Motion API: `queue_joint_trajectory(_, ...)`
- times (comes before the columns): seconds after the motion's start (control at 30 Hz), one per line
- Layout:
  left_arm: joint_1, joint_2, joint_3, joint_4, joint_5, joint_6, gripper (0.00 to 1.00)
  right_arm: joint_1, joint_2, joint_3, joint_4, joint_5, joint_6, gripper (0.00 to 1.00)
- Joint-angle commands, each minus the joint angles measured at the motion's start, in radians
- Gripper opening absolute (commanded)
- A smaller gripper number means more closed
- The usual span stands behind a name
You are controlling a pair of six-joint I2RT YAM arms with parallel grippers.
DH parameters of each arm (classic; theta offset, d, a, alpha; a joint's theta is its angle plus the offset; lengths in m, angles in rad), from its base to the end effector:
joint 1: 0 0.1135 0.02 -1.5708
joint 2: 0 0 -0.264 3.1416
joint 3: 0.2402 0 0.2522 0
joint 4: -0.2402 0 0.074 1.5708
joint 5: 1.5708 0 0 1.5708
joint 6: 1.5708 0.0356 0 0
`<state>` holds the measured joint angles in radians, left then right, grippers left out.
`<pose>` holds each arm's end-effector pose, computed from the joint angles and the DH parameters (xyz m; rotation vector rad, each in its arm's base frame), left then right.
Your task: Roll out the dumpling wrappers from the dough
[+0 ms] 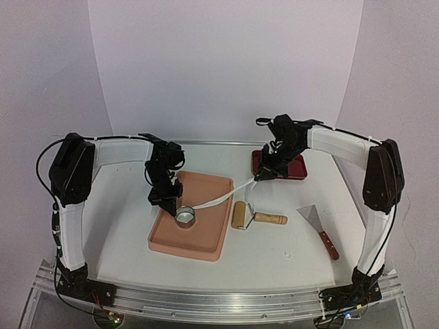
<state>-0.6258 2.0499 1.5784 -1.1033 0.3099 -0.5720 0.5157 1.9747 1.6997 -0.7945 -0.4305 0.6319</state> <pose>0.3071 -0.2353 0.1821 -0.0782 -2.9391 0.3760 0.3641 0.2235 0.2542 0.0062 2.8165 0.9072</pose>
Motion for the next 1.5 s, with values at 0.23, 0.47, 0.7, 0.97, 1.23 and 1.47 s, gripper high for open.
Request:
queue_joint_trajectory(0.23,-0.005,0.082,0.0,0.034,-0.091,0.016,0.0,0.093,0.036,0.121,-0.023,-0.038,0.009,0.0)
queue_joint_trajectory(0.47,-0.005,0.078,-0.002,0.037,-0.092,0.015,0.0,0.102,0.03,0.224,-0.032,-0.073,0.034,0.0)
queue_joint_trajectory(0.7,-0.006,0.073,-0.003,0.041,-0.093,0.012,0.0,0.11,0.072,0.469,-0.05,-0.055,0.049,0.0)
queue_joint_trajectory(0.97,-0.005,0.069,-0.007,0.044,-0.091,0.007,0.0,0.124,0.18,0.644,-0.061,-0.032,0.088,0.0)
queue_joint_trajectory(1.23,-0.005,0.066,0.007,0.037,-0.089,0.008,0.0,0.178,0.245,0.574,-0.05,-0.045,0.064,0.0)
queue_joint_trajectory(1.47,-0.005,0.06,0.023,0.023,-0.094,0.008,0.0,0.219,0.257,0.563,-0.039,-0.04,0.066,0.0)
